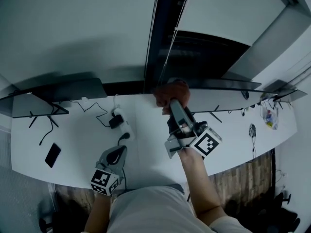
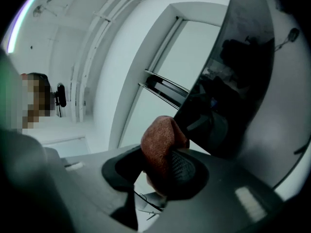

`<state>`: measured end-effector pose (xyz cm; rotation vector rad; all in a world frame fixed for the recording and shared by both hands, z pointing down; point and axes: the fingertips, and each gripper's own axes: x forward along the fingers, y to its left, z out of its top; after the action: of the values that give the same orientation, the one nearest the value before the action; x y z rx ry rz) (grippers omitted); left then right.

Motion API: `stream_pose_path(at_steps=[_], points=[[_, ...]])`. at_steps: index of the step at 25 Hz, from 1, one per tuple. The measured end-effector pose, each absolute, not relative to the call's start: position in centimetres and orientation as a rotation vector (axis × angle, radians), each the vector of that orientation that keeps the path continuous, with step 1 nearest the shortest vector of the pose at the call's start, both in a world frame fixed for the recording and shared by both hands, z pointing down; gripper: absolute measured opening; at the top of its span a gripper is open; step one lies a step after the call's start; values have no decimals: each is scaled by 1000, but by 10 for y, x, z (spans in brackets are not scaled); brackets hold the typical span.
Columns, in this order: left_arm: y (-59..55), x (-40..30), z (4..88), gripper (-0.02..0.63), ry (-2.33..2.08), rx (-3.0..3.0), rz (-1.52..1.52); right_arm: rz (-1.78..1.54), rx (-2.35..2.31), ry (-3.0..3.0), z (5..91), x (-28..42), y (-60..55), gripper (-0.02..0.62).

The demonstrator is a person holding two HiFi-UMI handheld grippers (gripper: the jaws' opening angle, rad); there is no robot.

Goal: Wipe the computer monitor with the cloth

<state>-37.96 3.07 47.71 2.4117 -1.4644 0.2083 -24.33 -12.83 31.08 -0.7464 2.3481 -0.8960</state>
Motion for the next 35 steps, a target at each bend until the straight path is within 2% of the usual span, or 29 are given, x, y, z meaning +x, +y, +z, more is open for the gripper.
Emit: stream_pose_path(at_steps=[20, 35], points=[[27, -382, 488, 9, -1463, 2375, 272, -1101, -737, 2185, 354, -234, -151, 129], [43, -368, 507, 9, -1509, 2279, 323, -1234, -775, 2185, 428, -231, -156, 129]])
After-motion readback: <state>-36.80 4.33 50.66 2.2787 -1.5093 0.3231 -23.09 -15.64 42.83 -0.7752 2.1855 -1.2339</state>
